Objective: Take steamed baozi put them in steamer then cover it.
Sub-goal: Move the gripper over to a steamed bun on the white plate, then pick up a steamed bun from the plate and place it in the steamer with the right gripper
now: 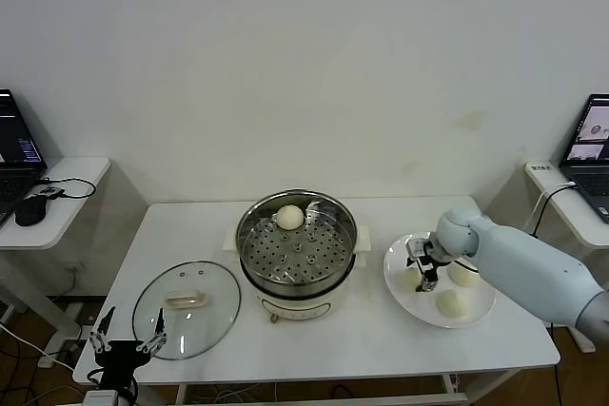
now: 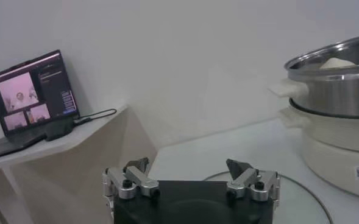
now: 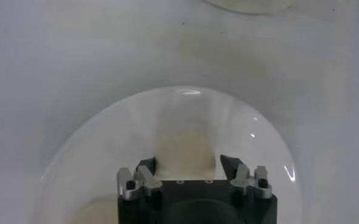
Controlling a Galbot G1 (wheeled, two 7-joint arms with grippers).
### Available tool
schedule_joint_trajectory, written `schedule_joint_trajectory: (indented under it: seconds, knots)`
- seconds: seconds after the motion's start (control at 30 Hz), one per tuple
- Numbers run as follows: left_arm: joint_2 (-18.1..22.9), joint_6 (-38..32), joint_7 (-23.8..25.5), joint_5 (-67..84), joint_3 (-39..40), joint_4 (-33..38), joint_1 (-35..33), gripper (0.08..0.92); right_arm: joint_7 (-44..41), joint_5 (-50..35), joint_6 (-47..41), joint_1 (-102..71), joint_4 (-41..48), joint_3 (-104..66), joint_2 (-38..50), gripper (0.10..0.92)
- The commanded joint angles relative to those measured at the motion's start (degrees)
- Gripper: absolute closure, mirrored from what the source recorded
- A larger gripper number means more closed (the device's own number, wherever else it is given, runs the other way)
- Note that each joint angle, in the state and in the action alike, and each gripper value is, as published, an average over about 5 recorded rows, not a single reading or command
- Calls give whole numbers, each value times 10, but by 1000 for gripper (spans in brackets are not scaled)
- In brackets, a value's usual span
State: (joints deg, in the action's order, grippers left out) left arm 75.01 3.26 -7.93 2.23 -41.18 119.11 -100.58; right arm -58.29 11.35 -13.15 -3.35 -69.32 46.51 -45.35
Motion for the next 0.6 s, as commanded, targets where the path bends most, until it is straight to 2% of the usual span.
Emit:
schedule_joint_trajectory:
  seconds: [0.03, 0.37, 0.6]
  knots:
    - [0, 0, 0, 0, 0, 1, 0, 177, -3, 3, -2, 0, 4, -1, -4, 413]
    - [0, 1, 0, -1, 0, 8, -2, 177, -28, -32, -1, 55, -41, 17, 39, 438]
    - [-2, 3, 1, -1, 3, 15, -2, 177, -40, -91, -9, 160, -89, 55, 89, 434]
